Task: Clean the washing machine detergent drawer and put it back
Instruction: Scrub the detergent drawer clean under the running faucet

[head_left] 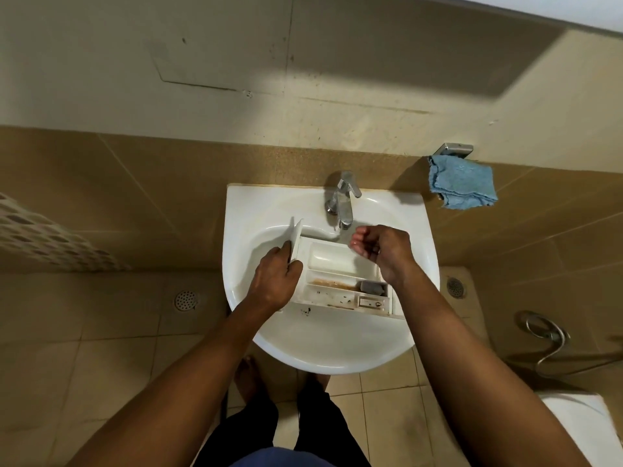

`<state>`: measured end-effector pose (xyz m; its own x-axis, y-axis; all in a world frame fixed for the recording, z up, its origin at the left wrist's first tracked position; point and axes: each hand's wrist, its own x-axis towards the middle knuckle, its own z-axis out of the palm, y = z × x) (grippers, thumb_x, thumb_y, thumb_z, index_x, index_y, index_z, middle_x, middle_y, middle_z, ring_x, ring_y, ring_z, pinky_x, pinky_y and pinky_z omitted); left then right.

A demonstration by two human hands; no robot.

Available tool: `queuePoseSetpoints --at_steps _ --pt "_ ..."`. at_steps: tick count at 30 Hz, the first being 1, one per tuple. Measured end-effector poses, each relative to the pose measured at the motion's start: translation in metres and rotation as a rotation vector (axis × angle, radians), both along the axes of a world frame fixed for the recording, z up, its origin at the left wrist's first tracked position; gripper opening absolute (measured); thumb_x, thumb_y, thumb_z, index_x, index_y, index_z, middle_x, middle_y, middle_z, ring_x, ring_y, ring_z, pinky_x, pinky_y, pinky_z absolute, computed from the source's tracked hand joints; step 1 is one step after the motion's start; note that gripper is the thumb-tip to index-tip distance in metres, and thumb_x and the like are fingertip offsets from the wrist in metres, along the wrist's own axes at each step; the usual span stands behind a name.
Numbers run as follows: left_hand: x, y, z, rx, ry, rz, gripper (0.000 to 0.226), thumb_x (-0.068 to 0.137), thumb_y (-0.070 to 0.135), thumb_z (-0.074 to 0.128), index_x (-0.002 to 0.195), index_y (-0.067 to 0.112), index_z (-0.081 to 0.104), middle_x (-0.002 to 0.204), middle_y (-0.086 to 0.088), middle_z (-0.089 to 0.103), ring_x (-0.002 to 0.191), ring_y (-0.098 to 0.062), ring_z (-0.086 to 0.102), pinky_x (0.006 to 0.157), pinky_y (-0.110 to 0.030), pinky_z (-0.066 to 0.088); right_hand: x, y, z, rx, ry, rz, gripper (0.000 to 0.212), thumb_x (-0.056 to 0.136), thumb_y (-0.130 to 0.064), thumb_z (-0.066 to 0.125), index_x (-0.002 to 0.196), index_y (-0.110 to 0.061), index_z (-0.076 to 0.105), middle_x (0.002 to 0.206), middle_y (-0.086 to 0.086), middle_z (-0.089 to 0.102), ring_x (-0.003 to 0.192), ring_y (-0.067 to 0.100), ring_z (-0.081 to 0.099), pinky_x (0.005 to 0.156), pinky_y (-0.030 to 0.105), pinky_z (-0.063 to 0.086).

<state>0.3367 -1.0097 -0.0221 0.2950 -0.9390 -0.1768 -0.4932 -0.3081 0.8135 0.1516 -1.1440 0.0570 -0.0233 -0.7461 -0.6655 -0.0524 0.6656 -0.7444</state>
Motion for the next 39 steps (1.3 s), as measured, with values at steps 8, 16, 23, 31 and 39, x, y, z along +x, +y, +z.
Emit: queuePoseSetpoints --at_steps 8,16,23,31,39 --pt "-0.005 -0.003 -0.003 0.022 -0.071 -0.024 0.039 0.104 0.026 0.047 0.137 0.009 0.058 0.108 -0.012 0.065 0.098 -0.026 0.061 0.09 -0.045 0.054 0.038 -0.037 -0.023 0.183 -0.156 0.124 0.037 0.103 -0.016 0.035 0.108 0.008 0.063 0.093 0.027 0.074 0.089 0.042 0.076 0.078 0.045 0.065" --pt "-0.003 0.001 0.001 0.038 -0.047 0.015 0.06 0.095 0.043 0.035 0.14 0.009 0.057 0.112 -0.012 0.066 0.101 -0.026 0.062 0.092 -0.045 0.055 0.047 -0.048 -0.02 0.291 -0.275 0.208 0.038 0.107 -0.017 0.037 0.088 -0.002 0.067 0.069 0.007 0.071 0.063 0.023 0.075 0.058 0.028 0.063" --pt "-0.009 0.002 0.001 0.033 -0.062 0.005 0.059 0.096 0.037 0.039 0.143 0.005 0.054 0.113 -0.016 0.064 0.104 -0.029 0.06 0.093 -0.044 0.049 0.032 -0.053 -0.025 0.247 -0.124 0.322 0.036 0.101 -0.02 0.038 0.077 -0.007 0.061 0.065 0.009 0.068 0.052 0.017 0.067 0.049 0.021 0.052" --pt "-0.007 0.0 0.004 0.04 -0.049 0.008 0.07 0.091 0.048 0.031 0.142 0.009 0.056 0.112 -0.013 0.066 0.102 -0.028 0.062 0.092 -0.044 0.053 -0.016 -0.016 0.02 0.15 0.074 0.471 0.043 0.099 -0.014 0.039 0.095 0.017 0.068 0.089 0.03 0.074 0.081 0.04 0.076 0.07 0.038 0.065" --pt "-0.016 -0.004 0.002 0.11 -0.107 -0.021 0.052 0.094 0.039 0.04 0.128 0.004 0.058 0.104 -0.016 0.063 0.099 -0.035 0.06 0.083 -0.041 0.047 0.02 0.079 -0.009 -0.431 0.437 0.966 0.034 0.092 -0.015 0.056 0.061 -0.003 0.063 0.064 0.01 0.065 0.064 0.016 0.057 0.068 0.033 0.044"
